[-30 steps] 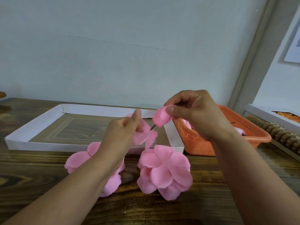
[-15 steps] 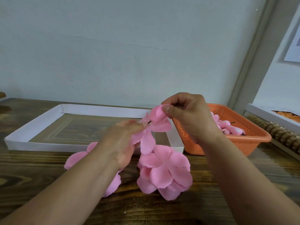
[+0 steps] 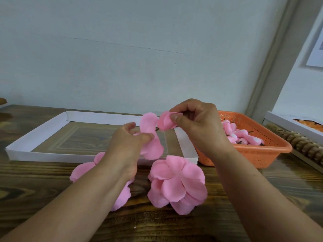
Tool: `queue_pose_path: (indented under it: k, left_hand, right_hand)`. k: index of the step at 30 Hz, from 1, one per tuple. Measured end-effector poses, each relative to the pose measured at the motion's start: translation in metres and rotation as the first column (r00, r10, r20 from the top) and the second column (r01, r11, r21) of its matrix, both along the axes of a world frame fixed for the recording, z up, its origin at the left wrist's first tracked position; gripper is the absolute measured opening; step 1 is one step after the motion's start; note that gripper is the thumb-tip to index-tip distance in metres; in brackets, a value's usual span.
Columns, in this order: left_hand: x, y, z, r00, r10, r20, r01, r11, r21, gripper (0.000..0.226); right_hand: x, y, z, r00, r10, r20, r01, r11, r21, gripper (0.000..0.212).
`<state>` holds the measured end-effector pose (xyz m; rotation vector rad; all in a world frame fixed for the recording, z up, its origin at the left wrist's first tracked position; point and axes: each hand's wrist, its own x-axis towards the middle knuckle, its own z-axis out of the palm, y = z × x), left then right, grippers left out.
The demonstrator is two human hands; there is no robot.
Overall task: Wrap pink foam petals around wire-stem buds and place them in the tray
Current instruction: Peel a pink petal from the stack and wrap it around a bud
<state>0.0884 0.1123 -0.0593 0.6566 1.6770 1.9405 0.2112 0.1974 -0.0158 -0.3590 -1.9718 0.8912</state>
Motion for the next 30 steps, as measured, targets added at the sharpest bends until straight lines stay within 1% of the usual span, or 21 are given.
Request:
queue_pose_path:
  k: [2,3,5,7,10,12,14,18,21,26,29,30]
  left_hand:
    - [0.0023,-0.0013,0.0014,0.973,-0.097,0.211,0.090,0.995,0.043,0.036]
    - [0.0034,-0.0017,0.0020,0.949,-0.130,0.286,0.115,0.991,0.067,0.029]
    - [0.0036,-0.0025,0.0027,0.906,-0.190,0.379,0.151,0.980,0.131,0.016]
    - [0.0034,-0.0034,0.0028,0.881,-0.228,0.414,0.174,0.971,0.166,0.010]
    - [0.0031,-0.0037,0.0030,0.893,-0.167,0.418,0.115,0.982,0.147,0.008]
    - [0.0025,-0.0026,0.0016,0.909,-0.118,0.400,0.076,0.990,0.119,0.018]
    - [0.0022,-0.0010,0.0005,0.915,-0.113,0.386,0.069,0.990,0.126,0.029]
    - [0.0041,-0.0011,0.0021,0.918,-0.142,0.371,0.087,0.983,0.162,0.032]
    - [0.0038,-0.0021,0.0022,0.915,-0.176,0.362,0.115,0.976,0.183,0.029]
    - [0.0072,-0.0035,0.0023,0.912,-0.209,0.353,0.148,0.970,0.192,0.030]
    - [0.0095,-0.0050,0.0020,0.916,-0.245,0.318,0.185,0.961,0.207,0.013]
    - [0.0106,-0.0055,0.0022,0.917,-0.264,0.299,0.206,0.955,0.212,0.012]
  right_hand:
    - [-0.0006,-0.0005,-0.0004,1.000,-0.002,-0.009,0.002,1.000,0.000,0.026]
    - [-0.0011,-0.0010,-0.0005,1.000,0.001,-0.012,-0.001,1.000,-0.002,0.026]
    - [-0.0015,-0.0015,-0.0007,1.000,0.002,-0.012,-0.002,1.000,-0.006,0.026]
    - [-0.0019,-0.0014,-0.0010,1.000,-0.002,-0.010,0.002,1.000,-0.010,0.025]
    - [-0.0010,-0.0012,0.0007,1.000,-0.022,-0.018,0.022,1.000,0.017,0.020]
    - [0.0009,-0.0012,0.0033,0.999,-0.028,-0.039,0.029,0.999,0.027,0.019]
    - [0.0027,-0.0012,0.0051,0.998,-0.016,-0.054,0.017,1.000,0.020,0.017]
    - [0.0022,-0.0023,0.0044,0.999,0.007,-0.034,-0.006,1.000,0.021,0.017]
    - [0.0013,-0.0042,0.0038,1.000,0.015,-0.022,-0.015,1.000,0.020,0.022]
    - [0.0006,-0.0048,0.0022,1.000,0.003,-0.004,-0.003,0.999,0.036,0.027]
    - [-0.0007,-0.0063,0.0011,1.000,-0.002,0.013,0.001,0.998,0.062,0.026]
    - [-0.0012,-0.0071,0.0007,1.000,-0.011,0.024,0.009,0.996,0.087,0.025]
